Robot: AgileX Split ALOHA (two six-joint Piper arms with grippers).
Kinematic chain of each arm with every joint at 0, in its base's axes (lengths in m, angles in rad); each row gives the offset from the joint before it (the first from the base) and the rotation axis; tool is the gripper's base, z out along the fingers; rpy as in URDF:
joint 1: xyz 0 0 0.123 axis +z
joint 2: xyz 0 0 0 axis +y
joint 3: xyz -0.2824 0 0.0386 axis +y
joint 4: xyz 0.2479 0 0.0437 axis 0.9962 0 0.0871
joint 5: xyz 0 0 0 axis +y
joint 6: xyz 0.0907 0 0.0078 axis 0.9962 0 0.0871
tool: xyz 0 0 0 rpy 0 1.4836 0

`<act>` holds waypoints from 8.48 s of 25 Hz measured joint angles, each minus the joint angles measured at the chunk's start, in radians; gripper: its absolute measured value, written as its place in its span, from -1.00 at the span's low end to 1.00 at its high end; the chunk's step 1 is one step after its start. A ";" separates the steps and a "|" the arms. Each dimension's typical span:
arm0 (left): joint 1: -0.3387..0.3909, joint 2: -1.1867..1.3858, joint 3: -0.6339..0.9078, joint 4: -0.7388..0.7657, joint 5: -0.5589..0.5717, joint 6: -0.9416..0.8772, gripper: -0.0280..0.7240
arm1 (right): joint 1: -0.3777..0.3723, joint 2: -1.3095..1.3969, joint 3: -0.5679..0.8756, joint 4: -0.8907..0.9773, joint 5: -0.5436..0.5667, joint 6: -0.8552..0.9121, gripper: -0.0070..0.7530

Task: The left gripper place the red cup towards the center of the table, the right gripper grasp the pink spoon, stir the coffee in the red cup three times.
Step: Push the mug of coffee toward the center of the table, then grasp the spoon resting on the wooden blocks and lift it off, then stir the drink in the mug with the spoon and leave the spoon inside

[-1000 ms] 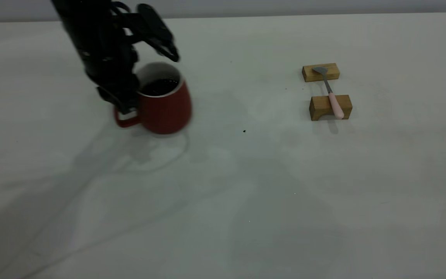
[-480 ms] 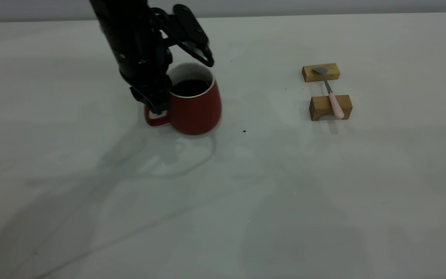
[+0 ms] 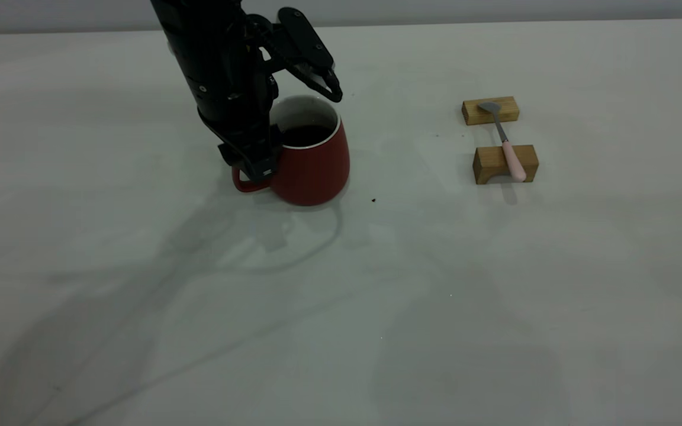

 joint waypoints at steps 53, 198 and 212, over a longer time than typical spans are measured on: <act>0.438 -2.256 0.917 -0.150 0.737 -0.488 -0.27 | 0.000 0.000 0.000 0.002 0.000 0.000 -0.34; 0.438 -2.348 0.922 -0.150 0.739 -0.488 -0.27 | 0.414 2.198 -1.102 1.316 -0.272 0.754 -0.60; 0.438 -2.348 0.922 -0.150 0.739 -0.488 -0.27 | 0.418 2.413 -1.106 1.563 -0.280 0.736 -0.60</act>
